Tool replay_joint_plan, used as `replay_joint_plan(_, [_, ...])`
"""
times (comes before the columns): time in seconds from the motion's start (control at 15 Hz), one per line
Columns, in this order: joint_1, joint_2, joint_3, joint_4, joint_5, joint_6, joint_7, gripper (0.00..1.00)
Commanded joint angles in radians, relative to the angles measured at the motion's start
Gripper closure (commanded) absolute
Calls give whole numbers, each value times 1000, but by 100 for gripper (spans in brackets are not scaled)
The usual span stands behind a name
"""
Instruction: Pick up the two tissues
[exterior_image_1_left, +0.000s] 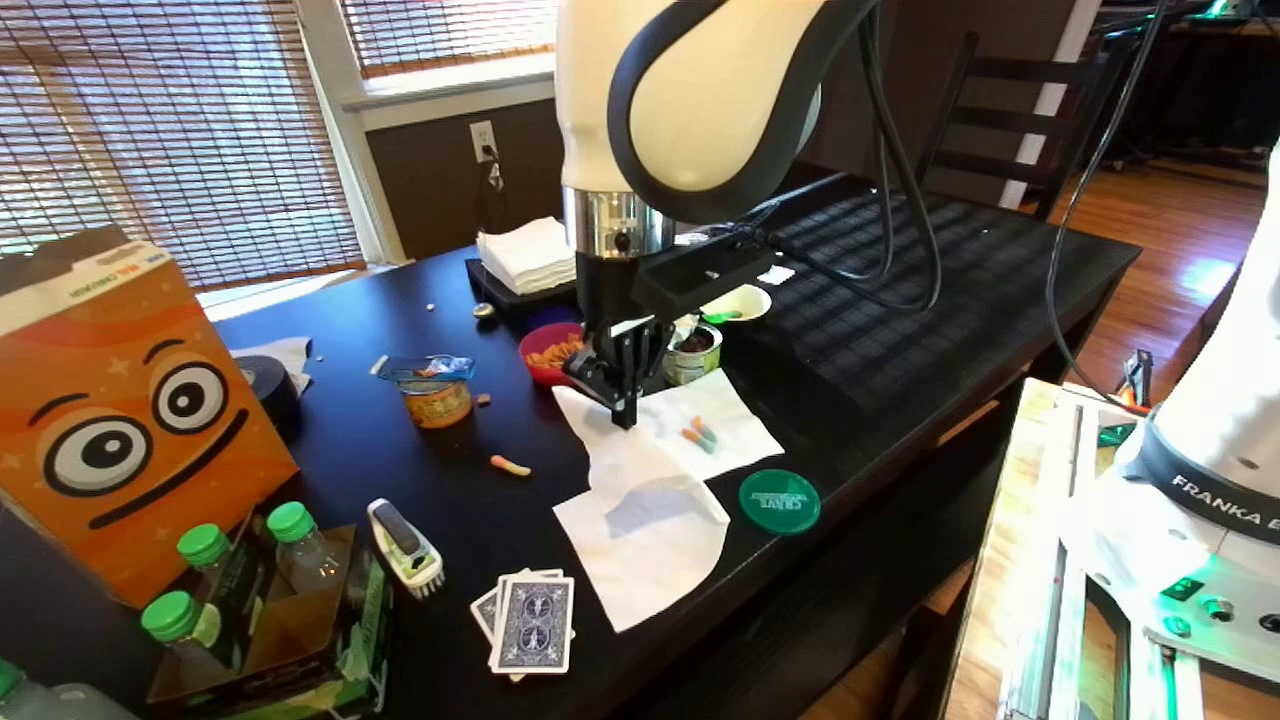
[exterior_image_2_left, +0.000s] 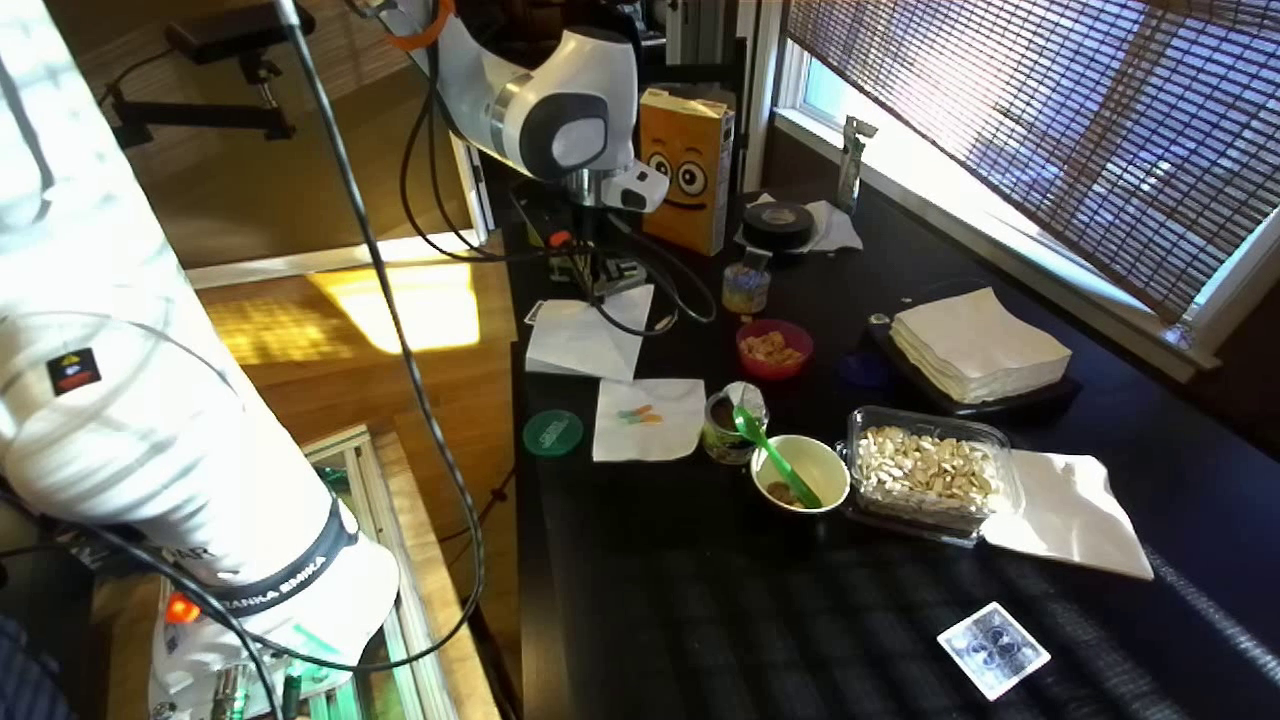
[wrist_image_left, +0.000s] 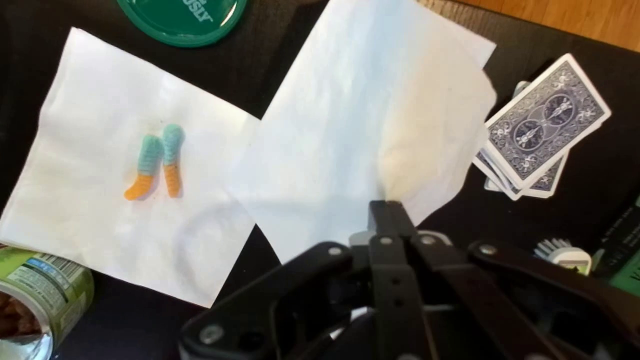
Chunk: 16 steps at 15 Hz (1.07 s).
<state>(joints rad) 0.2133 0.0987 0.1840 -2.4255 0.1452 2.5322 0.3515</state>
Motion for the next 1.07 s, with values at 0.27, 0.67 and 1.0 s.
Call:
replay_joint_plan(0.27, [5,91,-3,103,-20,-102,-25,74])
replay_joint_plan(0.67, [-2,118,14,149,22,-124,-108,74])
replay_joint_plan(1.0, [8,127,2,169,-31,-168,-106,100])
